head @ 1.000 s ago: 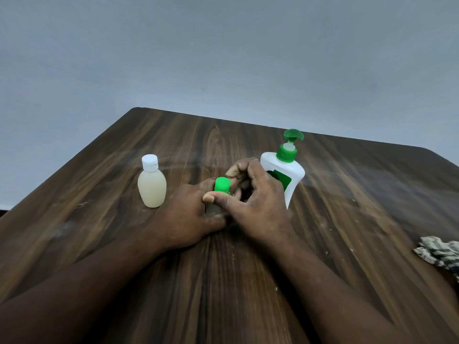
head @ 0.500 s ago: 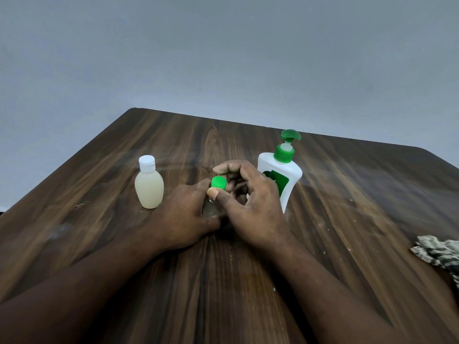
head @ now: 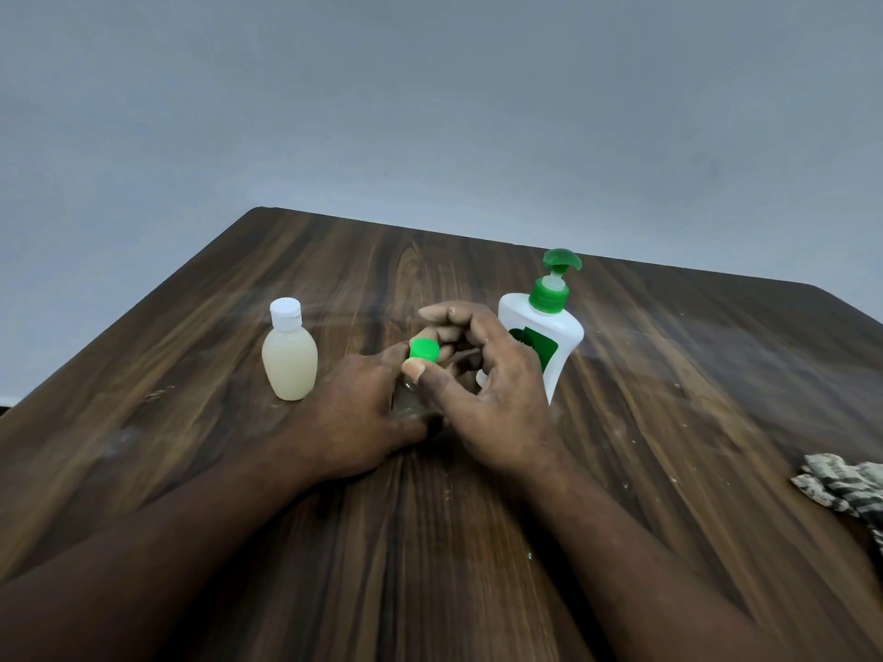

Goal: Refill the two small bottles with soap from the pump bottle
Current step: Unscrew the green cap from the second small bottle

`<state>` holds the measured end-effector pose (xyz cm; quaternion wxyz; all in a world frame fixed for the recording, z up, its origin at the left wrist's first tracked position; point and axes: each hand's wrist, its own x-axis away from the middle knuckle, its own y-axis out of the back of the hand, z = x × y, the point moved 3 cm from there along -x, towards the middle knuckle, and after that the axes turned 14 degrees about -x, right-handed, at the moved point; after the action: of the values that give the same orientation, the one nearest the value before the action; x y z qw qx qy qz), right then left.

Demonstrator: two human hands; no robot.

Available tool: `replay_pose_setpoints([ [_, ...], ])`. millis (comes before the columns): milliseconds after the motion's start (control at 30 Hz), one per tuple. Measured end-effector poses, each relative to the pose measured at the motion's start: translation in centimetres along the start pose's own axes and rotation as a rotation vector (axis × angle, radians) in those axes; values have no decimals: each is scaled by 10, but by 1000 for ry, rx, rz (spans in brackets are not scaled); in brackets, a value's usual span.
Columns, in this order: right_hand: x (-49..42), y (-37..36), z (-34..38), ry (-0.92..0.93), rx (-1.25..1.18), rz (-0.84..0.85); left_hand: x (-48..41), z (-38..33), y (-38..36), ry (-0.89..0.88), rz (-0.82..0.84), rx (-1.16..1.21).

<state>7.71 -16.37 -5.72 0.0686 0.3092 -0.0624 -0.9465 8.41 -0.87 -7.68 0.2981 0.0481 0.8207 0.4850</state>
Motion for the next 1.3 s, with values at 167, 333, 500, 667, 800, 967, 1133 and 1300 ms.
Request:
replay_pose_setpoints([
  [167, -1, -4, -2, 51, 87, -50, 1, 2, -1, -10, 10, 13],
  [333, 1, 0, 2, 61, -22, 6, 1, 2, -1, 7, 21, -26],
  [500, -1, -4, -2, -1, 68, -87, 1, 5, -3, 1, 16, 21],
  [667, 1, 1, 1, 30, 9, -15, 1, 1, 0, 14, 25, -9],
  [800, -1, -4, -2, 14, 64, -15, 1, 0, 1, 16, 33, 28],
  [967, 1, -1, 2, 27, -58, -124, 1, 0, 1, 18, 28, -32],
  [1133, -4, 6, 3, -57, -207, -277, 3, -1, 5, 66, -70, -19],
  [1300, -3, 3, -8, -141, 43, -230, 7, -8, 24, 165, -300, 38],
])
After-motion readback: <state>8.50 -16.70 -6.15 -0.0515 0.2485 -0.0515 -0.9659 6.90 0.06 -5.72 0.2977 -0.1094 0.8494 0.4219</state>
